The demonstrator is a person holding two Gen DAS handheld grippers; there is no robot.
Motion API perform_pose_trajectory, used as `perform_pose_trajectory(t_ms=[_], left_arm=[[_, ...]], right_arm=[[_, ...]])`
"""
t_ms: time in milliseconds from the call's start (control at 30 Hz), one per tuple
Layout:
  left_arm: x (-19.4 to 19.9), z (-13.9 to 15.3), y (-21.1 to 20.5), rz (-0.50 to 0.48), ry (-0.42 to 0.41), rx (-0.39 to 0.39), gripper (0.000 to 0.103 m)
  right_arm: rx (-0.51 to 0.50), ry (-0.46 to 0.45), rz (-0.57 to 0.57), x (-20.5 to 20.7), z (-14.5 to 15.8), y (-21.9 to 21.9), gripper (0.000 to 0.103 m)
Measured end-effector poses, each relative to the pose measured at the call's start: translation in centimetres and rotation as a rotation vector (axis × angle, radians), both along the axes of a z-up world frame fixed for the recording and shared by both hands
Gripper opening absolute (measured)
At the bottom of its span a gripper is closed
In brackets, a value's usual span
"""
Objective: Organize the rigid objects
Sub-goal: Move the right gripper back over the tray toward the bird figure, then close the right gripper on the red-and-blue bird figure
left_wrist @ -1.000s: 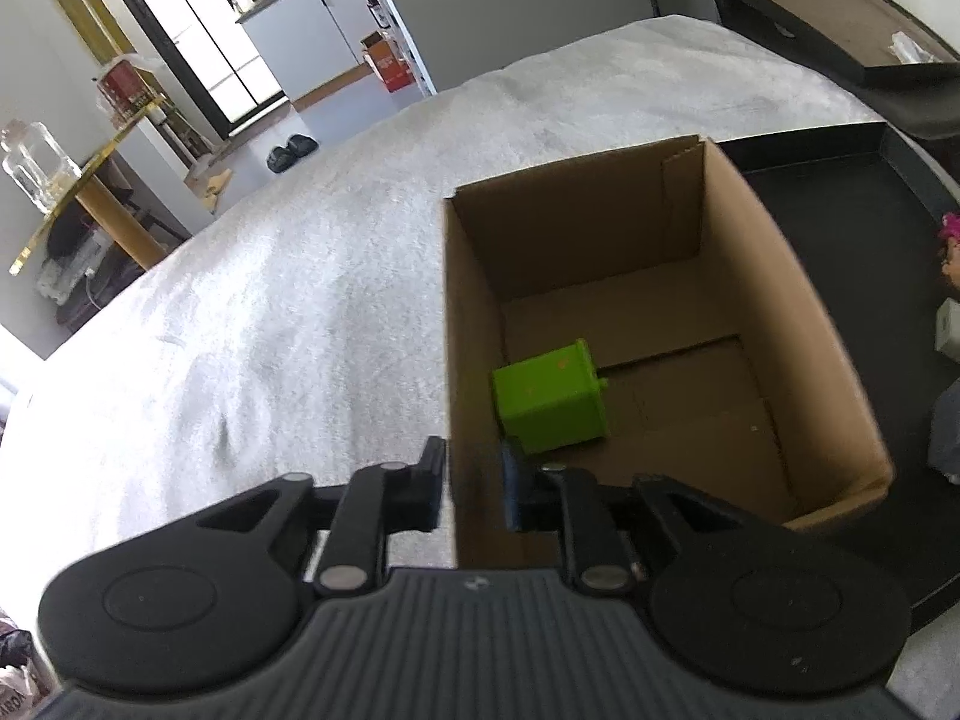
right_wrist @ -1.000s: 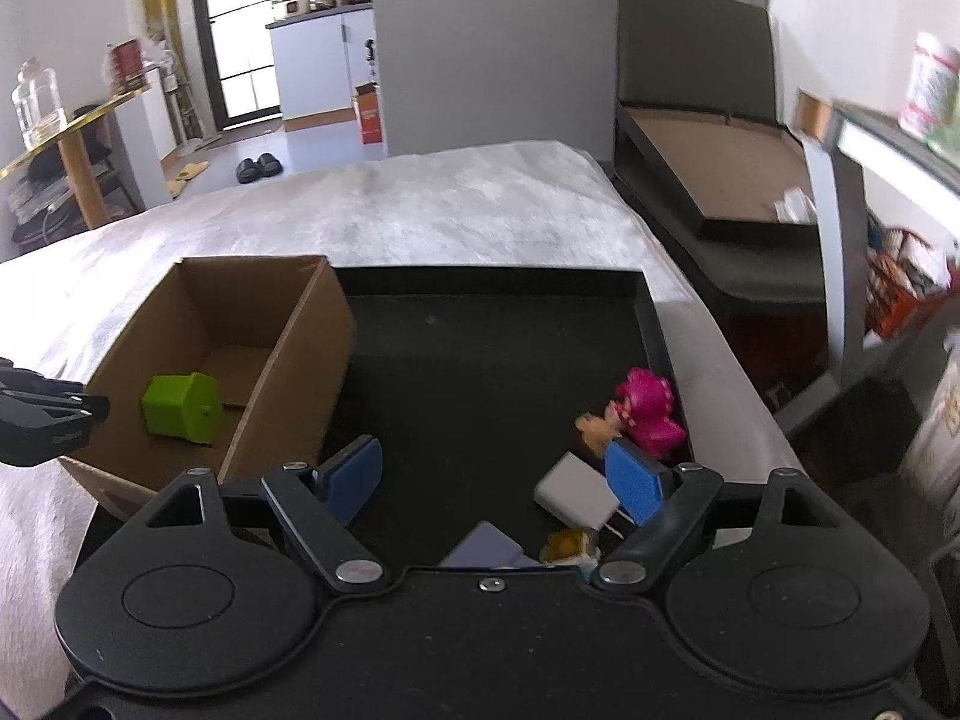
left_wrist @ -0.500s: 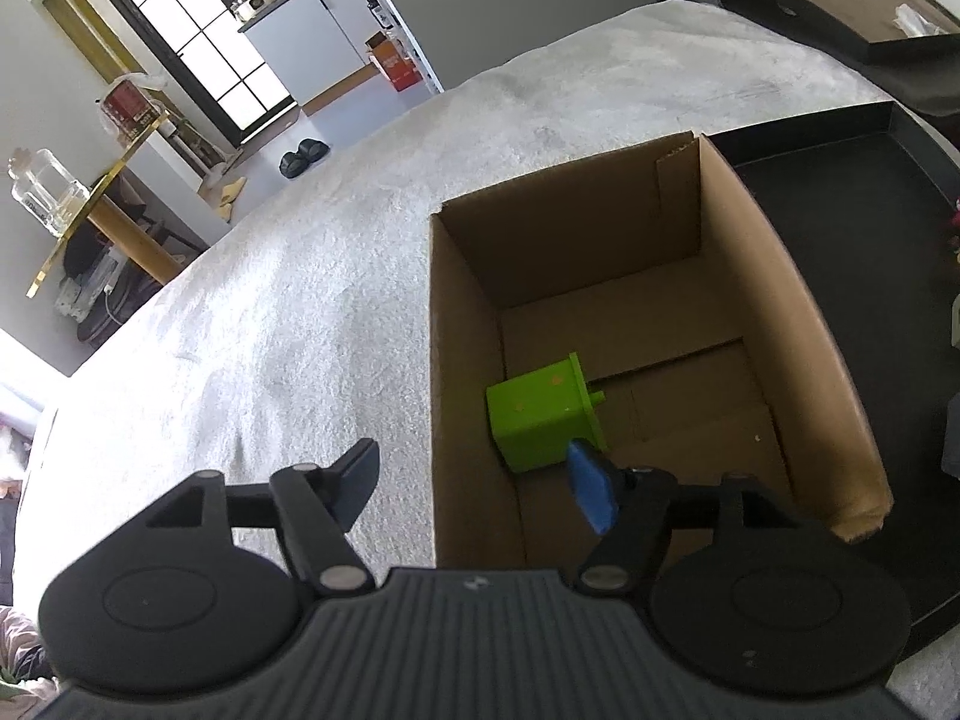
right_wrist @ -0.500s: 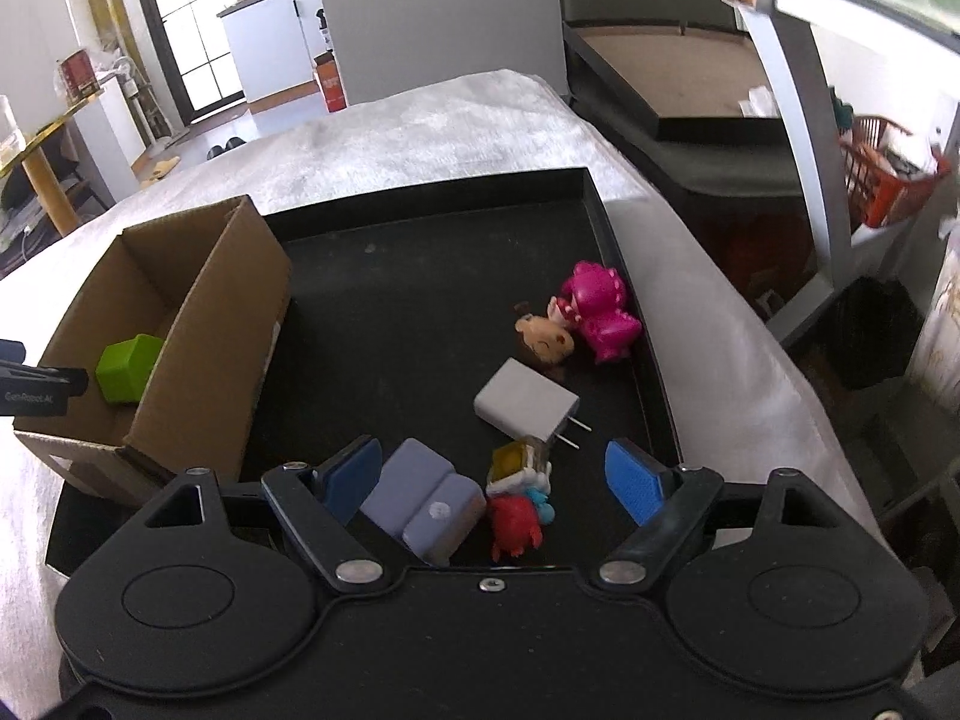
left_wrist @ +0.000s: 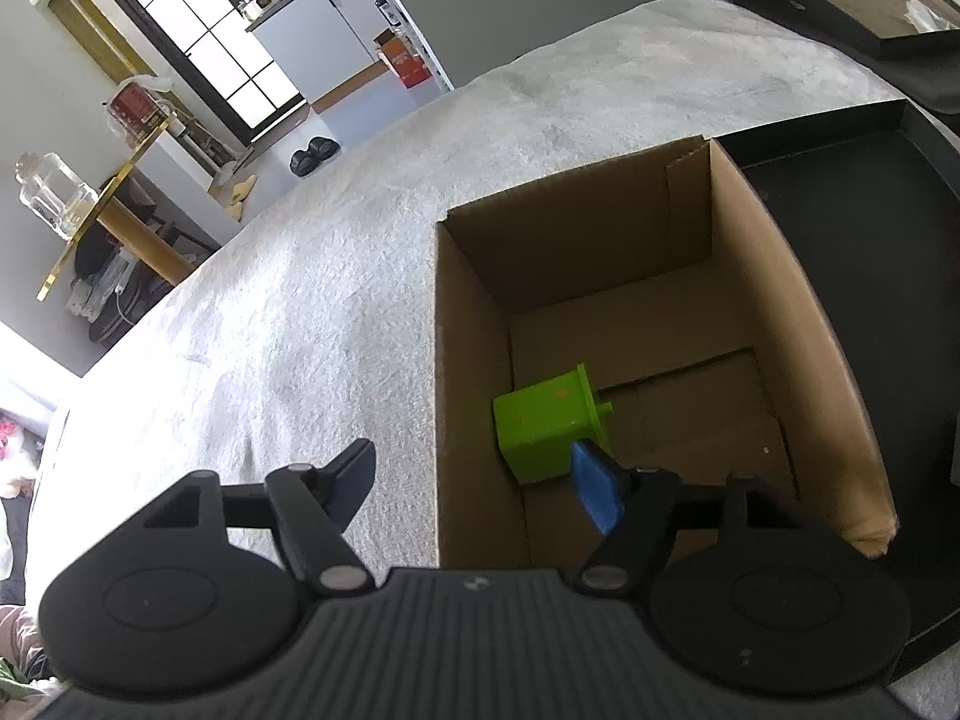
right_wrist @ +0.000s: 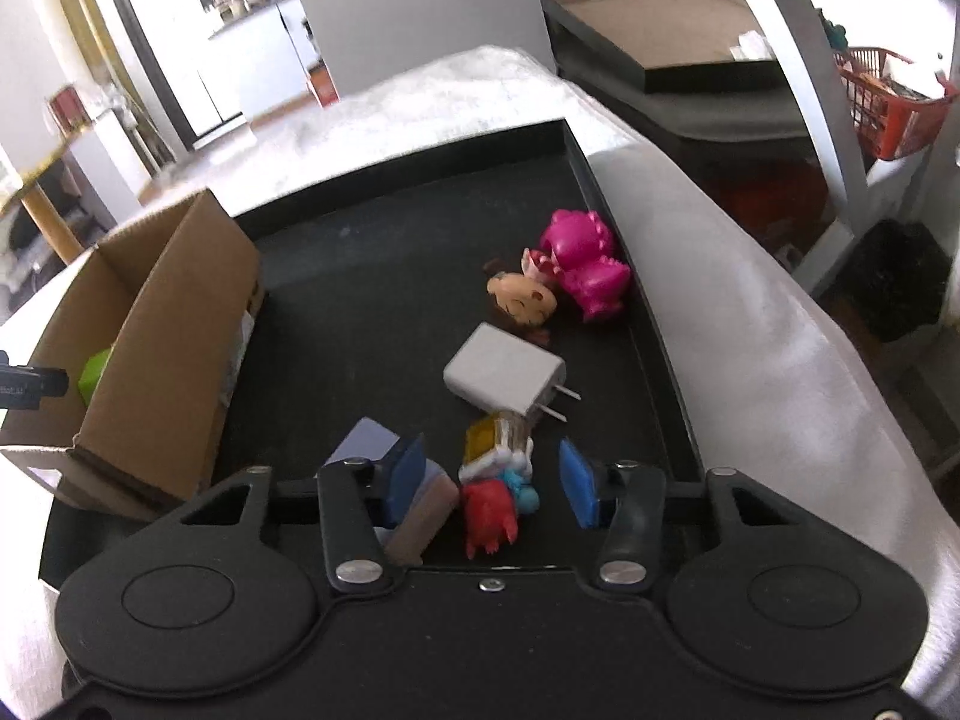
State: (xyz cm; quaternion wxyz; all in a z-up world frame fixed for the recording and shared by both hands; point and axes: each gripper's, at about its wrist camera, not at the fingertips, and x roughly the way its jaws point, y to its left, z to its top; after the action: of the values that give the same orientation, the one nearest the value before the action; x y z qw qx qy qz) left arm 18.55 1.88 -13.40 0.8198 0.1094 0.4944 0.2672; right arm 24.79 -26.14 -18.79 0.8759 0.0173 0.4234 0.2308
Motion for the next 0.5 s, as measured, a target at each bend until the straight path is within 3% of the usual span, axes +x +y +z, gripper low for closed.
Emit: perform_pose_trajectory(t_ms=[167,500], left_arm=[[0.1,-0.1,-0.7,-0.024,0.012,0.014,0.070],[-0.2,0.1,-0.7,-0.015,0.012,0.018,0.074]], right_arm=[[0.037,-0.011,-0.023,0.1,-0.1,-0.4,0.042],[0.039,0.038,-0.048,0.4,-1.3,-0.9,0.041]])
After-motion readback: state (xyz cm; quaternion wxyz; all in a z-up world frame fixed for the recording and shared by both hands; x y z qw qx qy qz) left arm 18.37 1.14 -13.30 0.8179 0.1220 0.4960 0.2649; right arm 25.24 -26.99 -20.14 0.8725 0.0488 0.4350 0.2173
